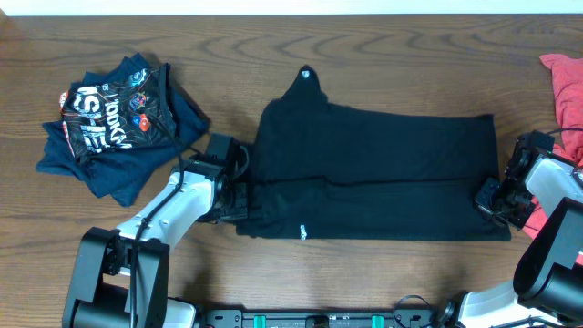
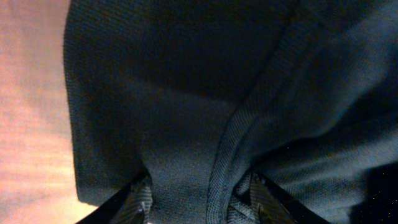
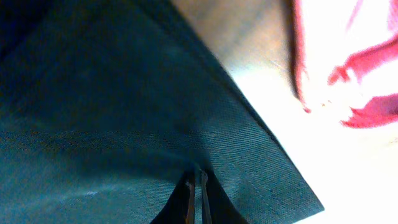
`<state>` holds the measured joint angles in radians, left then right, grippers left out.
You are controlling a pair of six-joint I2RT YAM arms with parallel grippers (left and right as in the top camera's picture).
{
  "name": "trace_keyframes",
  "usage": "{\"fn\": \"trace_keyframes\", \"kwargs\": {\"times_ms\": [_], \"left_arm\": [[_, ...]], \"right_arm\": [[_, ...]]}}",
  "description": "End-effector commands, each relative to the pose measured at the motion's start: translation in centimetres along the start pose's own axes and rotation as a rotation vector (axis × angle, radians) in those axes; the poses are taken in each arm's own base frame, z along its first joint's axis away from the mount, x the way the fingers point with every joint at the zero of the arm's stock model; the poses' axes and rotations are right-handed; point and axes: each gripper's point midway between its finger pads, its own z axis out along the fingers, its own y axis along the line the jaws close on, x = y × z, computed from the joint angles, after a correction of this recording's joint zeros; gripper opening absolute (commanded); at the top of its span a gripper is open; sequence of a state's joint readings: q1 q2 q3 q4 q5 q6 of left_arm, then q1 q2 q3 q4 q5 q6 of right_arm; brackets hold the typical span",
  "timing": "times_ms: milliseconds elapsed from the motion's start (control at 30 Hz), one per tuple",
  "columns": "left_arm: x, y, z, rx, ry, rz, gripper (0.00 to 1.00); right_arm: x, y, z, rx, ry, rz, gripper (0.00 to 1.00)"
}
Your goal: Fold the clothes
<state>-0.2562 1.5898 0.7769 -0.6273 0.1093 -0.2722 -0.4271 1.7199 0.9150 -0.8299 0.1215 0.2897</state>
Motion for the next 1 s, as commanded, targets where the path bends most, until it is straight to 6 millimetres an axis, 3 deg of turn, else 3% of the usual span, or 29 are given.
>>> {"fn": "trace_keyframes", "kwargs": {"times_ms": [0, 133, 200, 300, 333, 400, 433, 567, 767, 967], "left_arm": [[4.2, 1.5, 1.6, -0.043, 0.143, -0.061, 0.53], [2.2, 0.7, -0.6, -0.004, 0.039, -0.050, 0.54], [0.5, 0.0, -2.5, 0.029, -0.049, -0.044, 0.59], [-2.8, -1.4, -6.7, 0.090, -0.218, -0.015, 0.77], [-4.1, -2.0, -8.3, 0.110, -0.281, 0.007, 0.84], [-6.2, -2.9, -11.3, 0.140, -0.385, 0.043, 0.96], [-7.2, -3.3, -12.6, 0.152, -0.430, 0.060, 0.98], [-10.8, -4.6, -15.6, 0.196, -0.523, 0.115, 0.98], [-16.2, -5.7, -15.0, 0.367, -0.466, 0.124, 0.98], [-21.4, -7.1, -10.8, 0.502, -0.374, 0.120, 0.98]], "right_arm": [[0.6, -1.7, 0.5, 0.079, 0.015, 0.055, 0.04], [-0.3, -0.6, -0.9, 0.007, -0.018, 0.061, 0.05], [-1.4, 0.1, -2.8, -0.044, -0.060, 0.066, 0.06], [-3.6, 1.4, -6.7, -0.142, -0.168, 0.064, 0.11], [-4.5, 1.9, -8.3, -0.184, -0.218, 0.049, 0.17], [-5.8, 2.9, -11.4, -0.262, -0.306, 0.023, 0.46], [-6.3, 3.3, -13.0, -0.299, -0.350, 0.002, 0.54], [-7.1, 4.3, -16.6, -0.374, -0.458, -0.078, 0.61], [-6.1, 4.1, -16.1, -0.363, -0.426, -0.096, 0.61], [-5.9, 4.1, -16.0, -0.361, -0.414, -0.096, 0.61]]}}
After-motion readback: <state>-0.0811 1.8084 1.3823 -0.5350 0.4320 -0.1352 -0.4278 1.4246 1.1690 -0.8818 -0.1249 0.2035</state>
